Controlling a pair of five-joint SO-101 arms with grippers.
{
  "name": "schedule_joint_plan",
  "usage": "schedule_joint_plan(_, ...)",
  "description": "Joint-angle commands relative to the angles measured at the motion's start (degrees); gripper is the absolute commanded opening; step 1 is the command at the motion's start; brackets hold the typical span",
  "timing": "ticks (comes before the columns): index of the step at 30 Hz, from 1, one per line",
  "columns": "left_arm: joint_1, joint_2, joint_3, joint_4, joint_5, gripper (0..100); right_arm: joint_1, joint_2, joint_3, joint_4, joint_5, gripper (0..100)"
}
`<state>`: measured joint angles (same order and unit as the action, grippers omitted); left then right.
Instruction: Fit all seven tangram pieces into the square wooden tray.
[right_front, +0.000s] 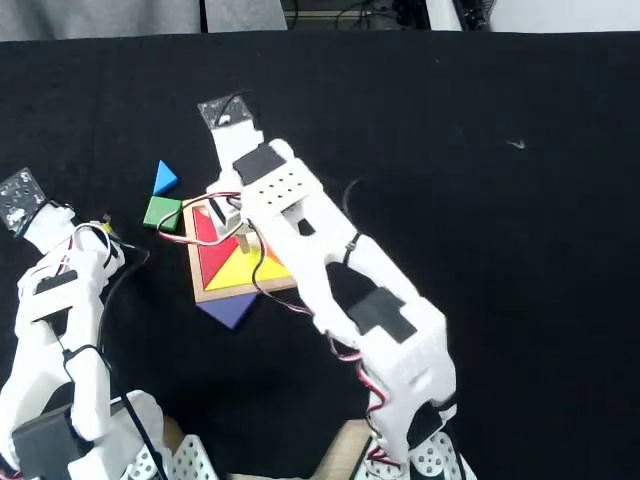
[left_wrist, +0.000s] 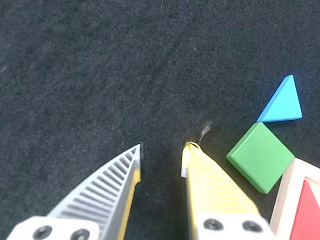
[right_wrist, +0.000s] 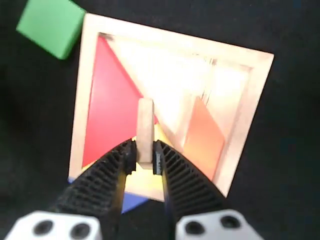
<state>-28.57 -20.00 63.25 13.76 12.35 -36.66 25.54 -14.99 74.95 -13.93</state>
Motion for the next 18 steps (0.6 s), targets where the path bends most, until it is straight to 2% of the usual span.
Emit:
schedule_joint_plan(1, 0.7, -0.8, -0.7, -1.1, -0.4, 14, 0.4, 1.4, -2.9, -2.3, -1.2, 1.2)
schedule_joint_plan(8, 0.7, -0.8, -0.7, -1.1, -0.4, 14, 4.5, 2.0, -2.4, -4.4, -1.2, 1.2)
schedule_joint_plan(18, 0.7, -0.8, -0.7, -1.1, -0.4, 14, 4.6, 4.4, -2.9, -6.4, -1.2, 1.2)
